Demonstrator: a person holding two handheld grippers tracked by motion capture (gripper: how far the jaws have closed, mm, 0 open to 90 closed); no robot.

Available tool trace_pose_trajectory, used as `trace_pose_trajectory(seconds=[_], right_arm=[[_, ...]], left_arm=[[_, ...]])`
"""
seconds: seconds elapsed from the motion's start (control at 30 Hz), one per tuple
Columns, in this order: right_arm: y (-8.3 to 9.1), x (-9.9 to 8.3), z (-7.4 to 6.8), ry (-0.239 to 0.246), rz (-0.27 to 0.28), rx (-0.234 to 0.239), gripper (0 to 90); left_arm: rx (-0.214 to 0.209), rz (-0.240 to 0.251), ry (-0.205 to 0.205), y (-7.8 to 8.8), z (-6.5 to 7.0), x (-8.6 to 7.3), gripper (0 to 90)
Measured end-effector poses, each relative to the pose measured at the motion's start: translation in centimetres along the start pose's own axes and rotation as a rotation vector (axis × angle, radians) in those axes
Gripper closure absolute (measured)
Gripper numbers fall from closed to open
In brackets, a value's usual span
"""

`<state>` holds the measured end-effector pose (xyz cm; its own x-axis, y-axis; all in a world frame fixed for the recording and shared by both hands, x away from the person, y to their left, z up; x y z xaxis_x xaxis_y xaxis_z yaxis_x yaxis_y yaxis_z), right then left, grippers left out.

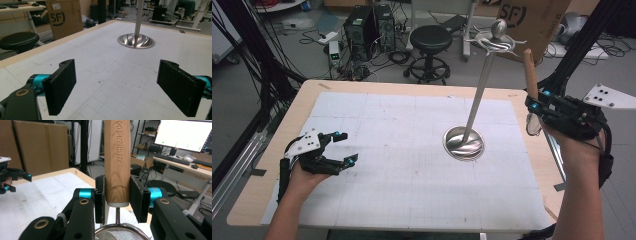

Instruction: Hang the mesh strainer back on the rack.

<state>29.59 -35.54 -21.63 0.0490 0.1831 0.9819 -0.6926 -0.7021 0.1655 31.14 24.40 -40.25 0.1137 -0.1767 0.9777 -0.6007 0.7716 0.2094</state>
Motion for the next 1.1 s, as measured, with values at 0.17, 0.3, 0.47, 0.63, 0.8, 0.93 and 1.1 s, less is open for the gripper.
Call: trace_pose_trajectory(seconds=[0.17,0.3,0.47,0.63,0.8,0.93,1.1], right_arm=[[-0.4,0.2,0.1,0.005,-0.016,-0.002,68.1],[-0.7,0.1,0.1,0.001,-0.021,0.005,68.1],[-1.2,0.0,0.2,-0.002,-0.02,0.008,68.1],[-1.5,0.2,0.1,-0.001,-0.013,0.015,68.1],[-1.9,0.2,0.1,-0.004,-0.028,0.01,68.1],[-2.5,0.0,0.5,-0.017,-0.043,0.006,68.1],[-3.0,-0.3,1.1,-0.042,-0.042,-0.001,68.1]], left_arm=[[-0.001,-0.003,-0.001,0.0,0.0,0.0,16.3],[0.001,0.0,0.0,0.0,0.0,0.0,16.3],[0.0,-0.003,-0.001,0.0,0.0,0.0,16.3],[0.001,-0.002,0.003,0.0,-0.1,-0.1,16.3],[0.002,0.001,0.001,0.0,-0.1,0.0,16.3],[0.002,0.003,0.004,0.1,0.0,0.0,16.3],[0.002,0.002,0.005,0.1,-0.1,0.0,16.3]])
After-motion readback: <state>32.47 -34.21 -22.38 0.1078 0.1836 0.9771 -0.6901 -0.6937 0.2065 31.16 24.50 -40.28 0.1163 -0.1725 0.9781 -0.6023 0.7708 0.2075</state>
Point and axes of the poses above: each handheld gripper's, and its own axes: y roughly backward along the jaws, x roughly out of its top, z roughly to its right, the point moved 1 cm from there along -y, roughly forward along the jaws, and after that the axes turned 4 degrees about x, right-handed, at the moved point
